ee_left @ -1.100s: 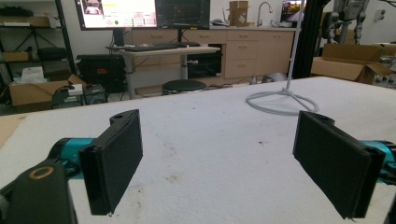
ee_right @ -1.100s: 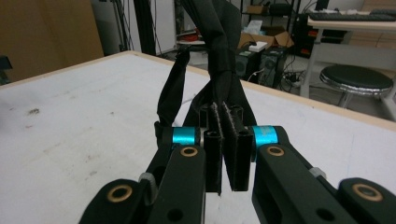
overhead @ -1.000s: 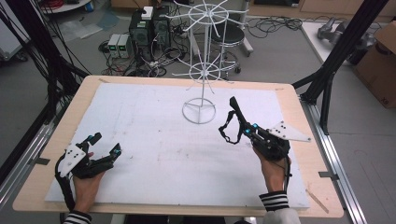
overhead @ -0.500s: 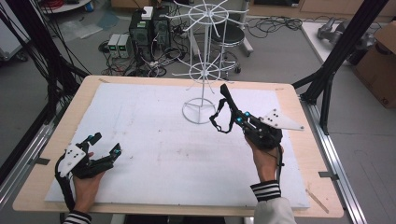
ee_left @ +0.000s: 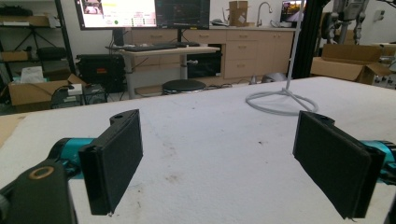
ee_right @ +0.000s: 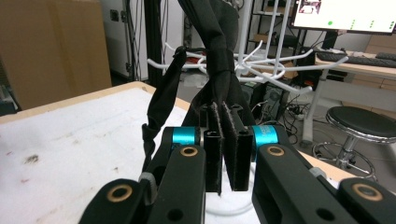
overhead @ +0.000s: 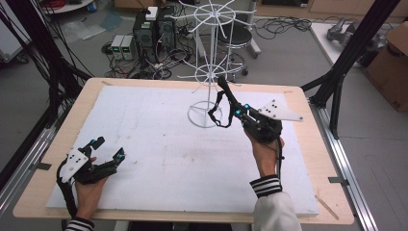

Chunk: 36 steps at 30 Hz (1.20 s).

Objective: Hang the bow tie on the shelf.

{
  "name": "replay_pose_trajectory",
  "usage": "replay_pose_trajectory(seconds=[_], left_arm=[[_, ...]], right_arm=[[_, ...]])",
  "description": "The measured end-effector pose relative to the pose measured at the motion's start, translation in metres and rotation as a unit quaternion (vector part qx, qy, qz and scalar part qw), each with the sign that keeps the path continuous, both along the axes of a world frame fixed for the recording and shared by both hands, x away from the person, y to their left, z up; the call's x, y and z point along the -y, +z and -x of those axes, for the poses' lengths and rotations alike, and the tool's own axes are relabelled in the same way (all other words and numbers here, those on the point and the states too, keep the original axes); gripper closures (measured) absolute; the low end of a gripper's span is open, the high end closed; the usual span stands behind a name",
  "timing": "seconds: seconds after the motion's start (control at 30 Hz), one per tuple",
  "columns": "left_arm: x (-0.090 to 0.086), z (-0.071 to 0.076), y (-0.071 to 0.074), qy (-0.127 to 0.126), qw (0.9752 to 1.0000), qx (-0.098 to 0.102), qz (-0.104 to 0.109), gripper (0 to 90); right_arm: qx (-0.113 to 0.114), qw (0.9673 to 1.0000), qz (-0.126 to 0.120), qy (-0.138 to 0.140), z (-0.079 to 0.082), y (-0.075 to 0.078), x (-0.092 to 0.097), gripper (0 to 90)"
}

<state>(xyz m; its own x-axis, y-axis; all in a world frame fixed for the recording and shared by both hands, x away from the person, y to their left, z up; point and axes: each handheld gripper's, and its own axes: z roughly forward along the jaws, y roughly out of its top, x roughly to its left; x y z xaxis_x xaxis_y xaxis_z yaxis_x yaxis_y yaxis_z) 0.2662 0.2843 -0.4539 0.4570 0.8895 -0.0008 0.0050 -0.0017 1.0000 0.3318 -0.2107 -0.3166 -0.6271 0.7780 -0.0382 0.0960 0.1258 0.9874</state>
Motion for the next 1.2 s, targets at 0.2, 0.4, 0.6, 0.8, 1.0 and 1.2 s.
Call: replay_pose_trajectory(seconds=[0.2, 0.4, 0.6, 0.8, 1.0, 1.2], left_arm=[[0.0, 0.0, 0.0, -0.001, 1.0, -0.001, 0.0, 16.3], [0.0, 0.0, 0.0, 0.0, 1.0, 0.0, 0.003, 16.3], [0.0, 0.0, 0.0, 0.0, 1.0, 0.0, 0.004, 16.2], [0.0, 0.0, 0.0, 0.0, 1.0, -0.001, 0.005, 16.2], [0.0, 0.0, 0.0, 0.0, 1.0, -0.001, 0.005, 16.2], [-0.001, 0.0, 0.0, 0.0, 1.0, -0.001, 0.004, 16.3]], right_arm=[[-0.002, 0.9999, 0.01, -0.007, -0.012, 0.002, -0.009, 86.9], [-0.008, 0.9997, 0.016, -0.015, -0.022, 0.001, -0.013, 86.9], [-0.01, 0.9995, 0.02, -0.023, -0.03, -0.002, -0.016, 86.9], [-0.017, 0.9992, 0.018, -0.032, -0.038, -0.006, -0.014, 86.9], [-0.029, 0.9986, 0.019, -0.039, -0.046, -0.011, -0.016, 86.9], [-0.038, 0.9981, 0.026, -0.04, -0.048, -0.014, -0.017, 86.9]])
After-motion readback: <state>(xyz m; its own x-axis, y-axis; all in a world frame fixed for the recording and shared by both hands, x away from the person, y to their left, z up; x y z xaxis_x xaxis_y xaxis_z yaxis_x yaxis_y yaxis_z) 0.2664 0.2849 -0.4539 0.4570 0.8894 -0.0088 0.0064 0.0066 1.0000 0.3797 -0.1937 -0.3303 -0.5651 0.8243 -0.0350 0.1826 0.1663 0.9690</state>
